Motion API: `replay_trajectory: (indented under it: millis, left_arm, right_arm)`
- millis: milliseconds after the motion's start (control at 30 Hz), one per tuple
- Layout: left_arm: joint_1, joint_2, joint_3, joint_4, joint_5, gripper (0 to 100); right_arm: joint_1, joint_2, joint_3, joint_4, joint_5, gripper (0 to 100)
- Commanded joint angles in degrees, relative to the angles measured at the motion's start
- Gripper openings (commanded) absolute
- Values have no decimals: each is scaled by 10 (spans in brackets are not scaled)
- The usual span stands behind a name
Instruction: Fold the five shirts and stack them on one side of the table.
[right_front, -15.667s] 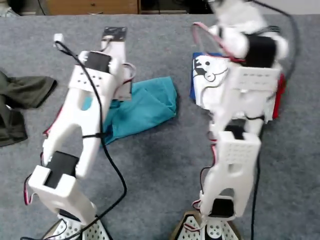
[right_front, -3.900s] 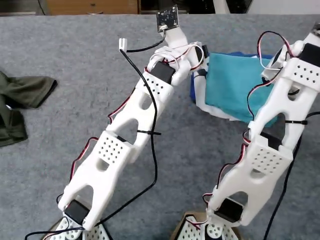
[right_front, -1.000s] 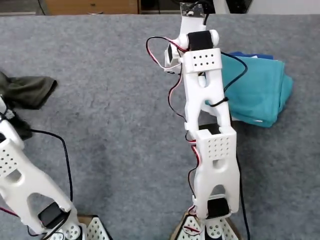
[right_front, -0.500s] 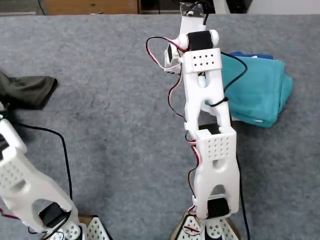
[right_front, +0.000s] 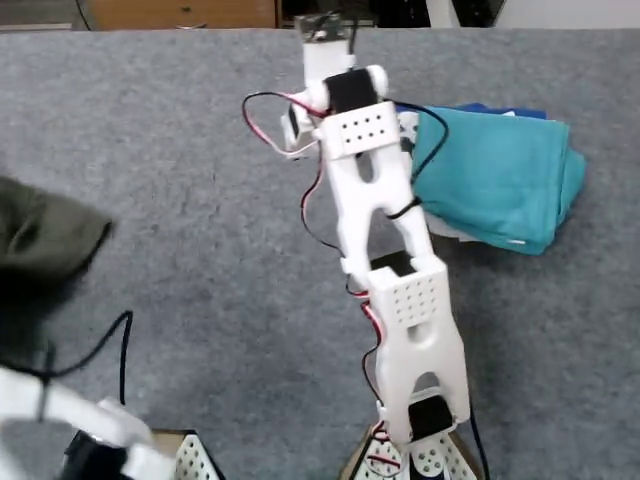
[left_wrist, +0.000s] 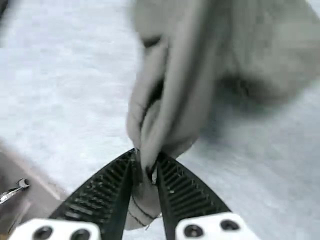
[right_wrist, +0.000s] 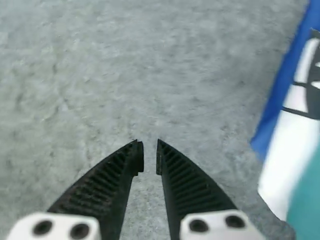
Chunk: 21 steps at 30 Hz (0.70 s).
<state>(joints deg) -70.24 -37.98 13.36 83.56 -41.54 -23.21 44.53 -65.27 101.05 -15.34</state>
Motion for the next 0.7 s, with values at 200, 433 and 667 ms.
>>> replay_trajectory:
  millis: [200, 433, 667]
  left_arm:
    - [-224, -220, 134, -154, -5, 20]
    - [-231, -253, 247, -215, 4, 191]
    - [-222, -272, 224, -207, 97, 345]
  right_arm:
    - [-42, -15, -7, -31, 22, 62]
    - [-56, -9, -8, -30, 29, 62]
    - [-64, 15, -11, -26, 41, 62]
